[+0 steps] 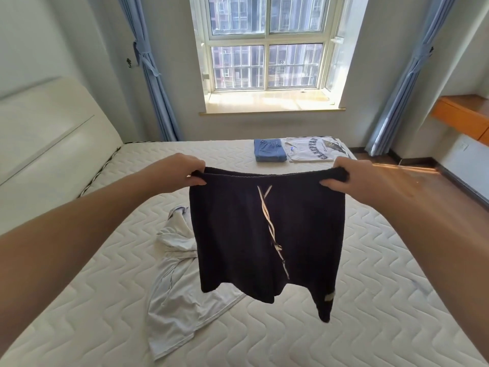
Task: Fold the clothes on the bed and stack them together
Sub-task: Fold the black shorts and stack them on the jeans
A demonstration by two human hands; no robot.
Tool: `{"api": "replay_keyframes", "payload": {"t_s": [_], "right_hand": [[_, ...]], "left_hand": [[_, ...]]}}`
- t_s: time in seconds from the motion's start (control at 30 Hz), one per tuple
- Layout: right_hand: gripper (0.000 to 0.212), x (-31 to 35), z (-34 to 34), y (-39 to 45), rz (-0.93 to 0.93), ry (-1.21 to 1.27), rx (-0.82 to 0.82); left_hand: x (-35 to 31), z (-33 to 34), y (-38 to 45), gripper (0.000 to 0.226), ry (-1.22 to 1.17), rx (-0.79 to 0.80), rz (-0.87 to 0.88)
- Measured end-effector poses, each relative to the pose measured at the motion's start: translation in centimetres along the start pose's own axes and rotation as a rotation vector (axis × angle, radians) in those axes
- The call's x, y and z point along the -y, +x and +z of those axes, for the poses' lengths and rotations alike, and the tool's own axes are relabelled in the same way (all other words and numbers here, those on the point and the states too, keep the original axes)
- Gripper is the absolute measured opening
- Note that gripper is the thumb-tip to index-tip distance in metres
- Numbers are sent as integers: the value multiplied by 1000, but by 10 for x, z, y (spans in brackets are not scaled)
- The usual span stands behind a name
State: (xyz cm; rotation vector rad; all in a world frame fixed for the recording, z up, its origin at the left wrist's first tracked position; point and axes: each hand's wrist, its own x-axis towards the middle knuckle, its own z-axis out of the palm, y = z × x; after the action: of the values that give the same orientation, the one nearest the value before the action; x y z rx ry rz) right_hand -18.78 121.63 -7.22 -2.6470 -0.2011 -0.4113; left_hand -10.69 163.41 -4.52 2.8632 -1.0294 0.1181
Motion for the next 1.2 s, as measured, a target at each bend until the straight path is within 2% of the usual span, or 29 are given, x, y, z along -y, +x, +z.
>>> {"api": "replay_keyframes", "payload": {"t_s": [0.1,0.33,0.5,0.57,0.67,0.7,0.87,0.97,1.07,1.13,1.2], "right_hand": [[31,-5,-2,1,-8,43,-15],[25,-14,-4,0,-12,64,-45],[22,-15,-4,-1,29,53,-72],[26,-12,-5,-2,56,92,-76],[48,-5,-8,-4,108,129,-10],[49,-2,-10,-5,114,108,8],[17,9,-17,-14,217,148,55],[10,6,-15,-22,273,394,-11],[12,4,-9,-26,334,651,56],[20,2,-3,-25,425,898,115],[28,-6,4,-23,481,1120,128]], "left_hand": [[4,-1,0,13,-49,-41,-5],[2,-2,7,23,-216,-167,-21],[5,-1,10,21,-204,-206,-12],[6,2,13,19,-228,-234,-31],[3,8,17,39,-305,-240,-127],[2,10,19,41,-307,-236,-146],[-1,16,17,18,-360,-223,-241],[-1,18,11,19,-624,-170,-330],[-11,21,2,28,-1090,-72,-375],[-24,26,-1,24,-1355,-87,-457],[-35,31,-2,23,-1467,-170,-524]]}}
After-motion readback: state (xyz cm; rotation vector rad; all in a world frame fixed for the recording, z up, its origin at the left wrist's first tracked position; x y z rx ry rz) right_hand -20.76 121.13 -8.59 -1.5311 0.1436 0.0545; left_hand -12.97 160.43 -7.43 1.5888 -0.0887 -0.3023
